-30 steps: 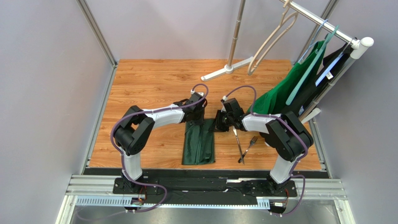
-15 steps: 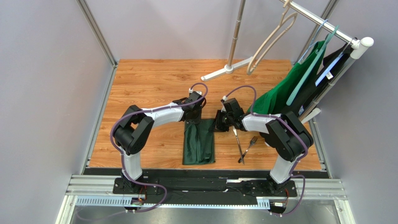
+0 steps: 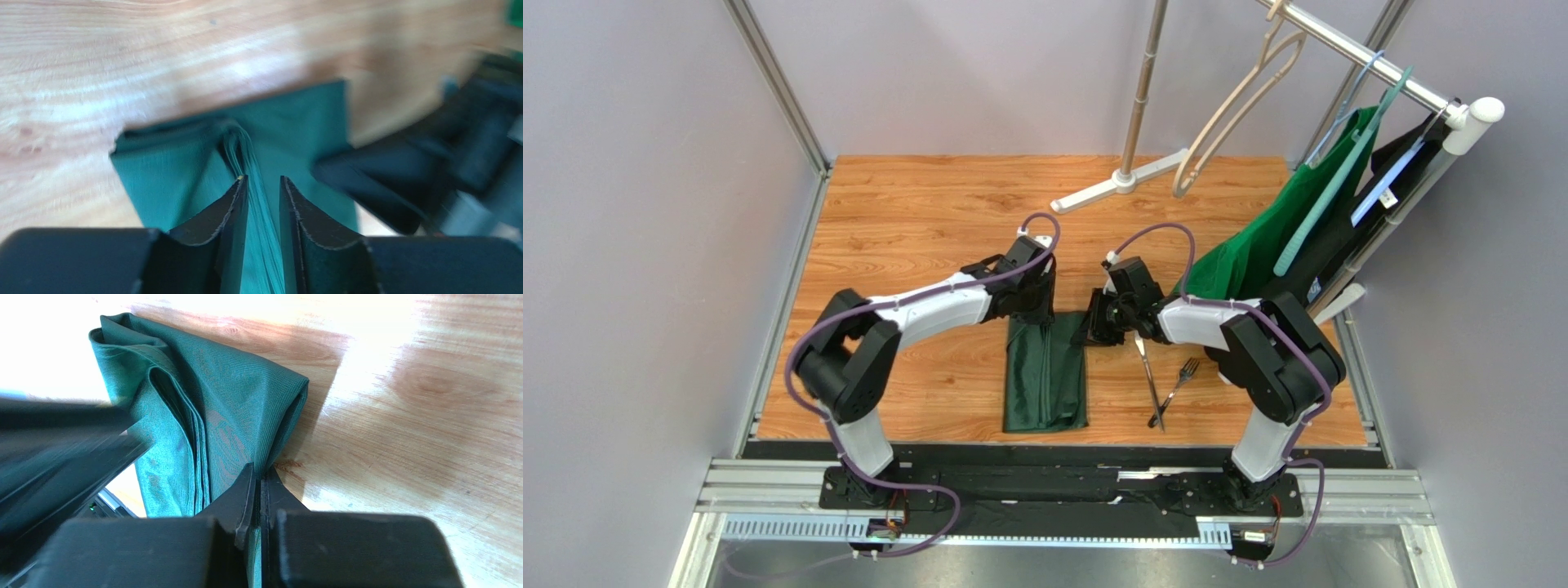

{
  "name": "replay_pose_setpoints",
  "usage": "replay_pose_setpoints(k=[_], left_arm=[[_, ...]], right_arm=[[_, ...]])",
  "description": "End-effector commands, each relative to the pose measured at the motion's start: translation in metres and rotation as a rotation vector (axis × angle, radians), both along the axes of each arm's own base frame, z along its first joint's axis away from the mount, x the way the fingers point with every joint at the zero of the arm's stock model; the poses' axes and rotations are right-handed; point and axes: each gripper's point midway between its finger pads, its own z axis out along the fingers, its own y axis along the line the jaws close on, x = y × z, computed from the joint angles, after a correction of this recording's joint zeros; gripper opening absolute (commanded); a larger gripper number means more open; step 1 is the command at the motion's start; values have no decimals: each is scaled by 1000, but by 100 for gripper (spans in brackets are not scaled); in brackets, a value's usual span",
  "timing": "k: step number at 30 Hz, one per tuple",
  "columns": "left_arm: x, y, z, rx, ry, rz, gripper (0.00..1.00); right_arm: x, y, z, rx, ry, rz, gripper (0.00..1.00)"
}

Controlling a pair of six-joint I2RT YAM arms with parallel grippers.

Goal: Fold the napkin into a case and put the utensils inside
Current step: Fold the 2/3-rectangle-folded napkin at the center of the board.

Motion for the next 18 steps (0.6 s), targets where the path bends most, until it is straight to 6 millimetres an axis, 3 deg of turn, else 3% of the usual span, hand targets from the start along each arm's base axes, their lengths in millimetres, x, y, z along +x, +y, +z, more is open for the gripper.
replay_pose_setpoints(k=[1, 3, 4, 8, 14, 18], left_arm=[[-8, -9, 61, -171, -88, -24, 35], [-18, -1, 66, -187, -86, -3, 31], [-20, 4, 63, -180, -85, 13, 24], [-27, 7, 35, -157, -33, 21, 8], [-24, -8, -8, -172, 40, 16, 5], [-23, 0, -35, -112, 69, 50, 4]], right_arm=[[2, -8, -3, -73, -19, 22, 0], [4, -9, -1, -83, -29, 28, 0], [3, -10, -1, -89, -27, 28, 0], [7, -10, 4, -94, -40, 27, 0], [5, -3, 12, -95, -46, 43, 0], [2, 5, 21, -102, -62, 59, 0]])
